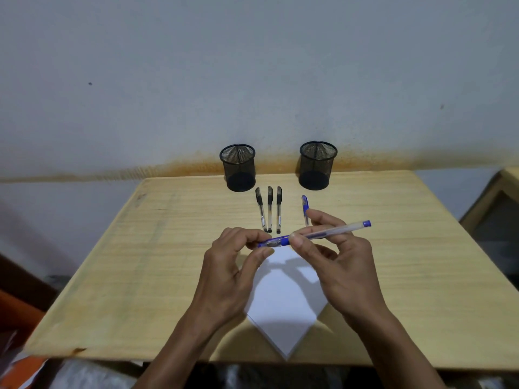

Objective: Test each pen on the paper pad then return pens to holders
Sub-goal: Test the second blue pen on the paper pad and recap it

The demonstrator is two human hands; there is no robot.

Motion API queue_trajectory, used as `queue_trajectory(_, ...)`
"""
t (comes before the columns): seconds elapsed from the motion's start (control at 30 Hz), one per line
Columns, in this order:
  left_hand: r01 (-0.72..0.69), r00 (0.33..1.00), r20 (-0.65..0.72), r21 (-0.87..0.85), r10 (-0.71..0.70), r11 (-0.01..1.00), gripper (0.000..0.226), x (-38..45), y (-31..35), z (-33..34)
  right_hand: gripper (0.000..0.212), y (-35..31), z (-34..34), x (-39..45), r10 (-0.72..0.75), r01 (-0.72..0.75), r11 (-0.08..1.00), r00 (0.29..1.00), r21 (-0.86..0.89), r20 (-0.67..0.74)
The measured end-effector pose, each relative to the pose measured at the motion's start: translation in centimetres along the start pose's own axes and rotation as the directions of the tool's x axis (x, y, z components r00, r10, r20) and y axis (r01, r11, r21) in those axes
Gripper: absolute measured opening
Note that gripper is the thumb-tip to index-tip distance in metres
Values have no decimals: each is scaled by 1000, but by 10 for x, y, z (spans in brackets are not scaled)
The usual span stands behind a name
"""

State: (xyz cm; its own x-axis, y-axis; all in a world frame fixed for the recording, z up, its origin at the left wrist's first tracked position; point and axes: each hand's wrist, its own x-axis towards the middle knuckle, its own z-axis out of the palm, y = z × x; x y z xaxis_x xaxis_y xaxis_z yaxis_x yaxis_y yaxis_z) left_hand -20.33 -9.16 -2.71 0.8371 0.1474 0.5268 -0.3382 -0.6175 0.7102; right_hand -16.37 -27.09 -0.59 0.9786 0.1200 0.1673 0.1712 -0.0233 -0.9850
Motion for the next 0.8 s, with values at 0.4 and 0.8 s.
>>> queue_trajectory(0.4, -103, 995, 17, 71, 102, 992, 14, 15, 11, 3, 21, 12, -3, 6, 66, -61, 987, 997, 149, -28)
queue_trajectory(0.8, -120, 988, 119, 155, 102, 981, 17, 43, -8, 5, 16, 13, -32, 27, -253, 295, 674, 954, -677, 164)
